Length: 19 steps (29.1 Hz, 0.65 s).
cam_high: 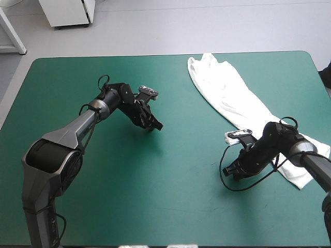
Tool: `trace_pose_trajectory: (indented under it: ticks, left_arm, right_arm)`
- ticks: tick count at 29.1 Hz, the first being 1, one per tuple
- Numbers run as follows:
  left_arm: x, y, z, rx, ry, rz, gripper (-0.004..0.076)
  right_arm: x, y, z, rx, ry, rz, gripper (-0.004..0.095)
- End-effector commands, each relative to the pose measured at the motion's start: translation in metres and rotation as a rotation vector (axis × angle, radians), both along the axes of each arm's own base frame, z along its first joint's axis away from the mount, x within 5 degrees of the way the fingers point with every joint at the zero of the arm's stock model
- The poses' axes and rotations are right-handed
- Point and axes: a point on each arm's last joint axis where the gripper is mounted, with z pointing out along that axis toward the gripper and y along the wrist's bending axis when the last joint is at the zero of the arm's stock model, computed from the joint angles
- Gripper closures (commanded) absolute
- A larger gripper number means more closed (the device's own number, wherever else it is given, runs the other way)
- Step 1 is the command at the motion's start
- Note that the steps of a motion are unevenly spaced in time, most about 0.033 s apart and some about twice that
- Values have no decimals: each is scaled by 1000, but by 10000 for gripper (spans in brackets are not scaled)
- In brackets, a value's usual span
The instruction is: Fold the cloth
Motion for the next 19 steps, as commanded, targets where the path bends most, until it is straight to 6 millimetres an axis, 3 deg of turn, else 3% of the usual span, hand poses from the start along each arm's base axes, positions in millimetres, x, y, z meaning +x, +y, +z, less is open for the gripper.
trace_pose_trajectory:
  ticks: [1,7,9,12,14,19]
  left_arm:
    - [-4,-3,23,-37,-33,0,734]
    - [-4,-3,23,-38,-37,2,734]
    - [-5,-2,33,-44,-67,3,734]
    - [-10,4,70,-32,-172,-13,734]
    - [-19,11,109,-17,-270,-20,734]
    - [-62,31,206,-54,-469,25,734]
  right_arm:
    - [2,2,14,25,-44,2,922]
    - [2,2,14,25,-45,-4,921]
    - [3,2,15,30,-49,-8,921]
    - [10,2,30,24,-100,2,921]
    - [17,2,50,17,-149,3,921]
    - [34,-6,109,-78,-283,-33,921]
